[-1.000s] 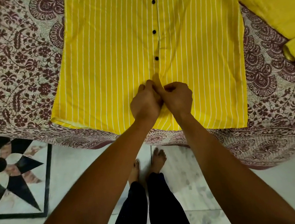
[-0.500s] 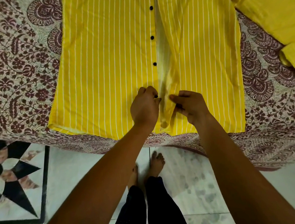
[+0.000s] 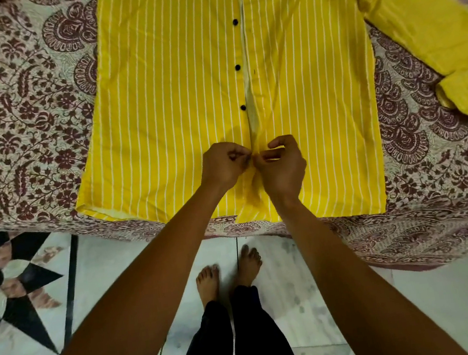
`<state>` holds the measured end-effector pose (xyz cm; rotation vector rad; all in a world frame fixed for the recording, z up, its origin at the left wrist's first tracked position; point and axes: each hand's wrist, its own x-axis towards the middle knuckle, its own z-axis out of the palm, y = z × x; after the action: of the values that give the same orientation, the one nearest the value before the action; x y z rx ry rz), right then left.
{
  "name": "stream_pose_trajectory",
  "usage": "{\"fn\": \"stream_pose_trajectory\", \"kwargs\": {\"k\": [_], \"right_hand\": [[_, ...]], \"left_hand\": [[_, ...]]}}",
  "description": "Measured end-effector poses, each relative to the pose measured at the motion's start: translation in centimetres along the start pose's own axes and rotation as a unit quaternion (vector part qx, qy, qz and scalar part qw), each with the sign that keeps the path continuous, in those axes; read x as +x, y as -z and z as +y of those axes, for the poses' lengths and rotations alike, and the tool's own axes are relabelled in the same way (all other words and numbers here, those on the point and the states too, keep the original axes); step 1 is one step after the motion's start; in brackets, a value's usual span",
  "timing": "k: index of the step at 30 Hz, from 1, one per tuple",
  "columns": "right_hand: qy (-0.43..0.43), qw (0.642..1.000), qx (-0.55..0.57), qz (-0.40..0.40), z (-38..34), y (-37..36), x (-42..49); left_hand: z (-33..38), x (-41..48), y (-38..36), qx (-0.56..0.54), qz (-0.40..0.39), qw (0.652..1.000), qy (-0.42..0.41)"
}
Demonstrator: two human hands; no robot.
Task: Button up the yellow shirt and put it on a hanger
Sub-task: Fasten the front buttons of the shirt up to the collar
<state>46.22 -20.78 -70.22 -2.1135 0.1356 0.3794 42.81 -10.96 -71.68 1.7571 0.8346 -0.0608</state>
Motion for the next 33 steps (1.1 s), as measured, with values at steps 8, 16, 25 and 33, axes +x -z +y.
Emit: {"fn": "stream_pose_trajectory", "kwargs": {"k": [8, 16, 25, 33], "right_hand": [[0.034, 0.999, -0.024, -0.033, 0.6, -0.6, 0.2], [0.086, 0.995, -0.029, -0.042, 0.9, -0.7, -0.3], [0.003, 0.998, 0.049, -0.046, 1.2, -0.7, 0.9], [0.008, 0.996, 0.043, -0.076, 1.5, -1.0, 1.3]], "left_hand": [[-0.8, 0.4, 0.6, 0.001, -0.017, 1.0, -0.007], [-0.4, 0.0, 0.5, 0.019, 0.016, 1.0, -0.018], [0.6, -0.6, -0.2, 0.021, 0.062, 0.997, 0.028], [-0.3, -0.6, 0.1, -0.063, 0.1, 0.99, 0.071]]}}
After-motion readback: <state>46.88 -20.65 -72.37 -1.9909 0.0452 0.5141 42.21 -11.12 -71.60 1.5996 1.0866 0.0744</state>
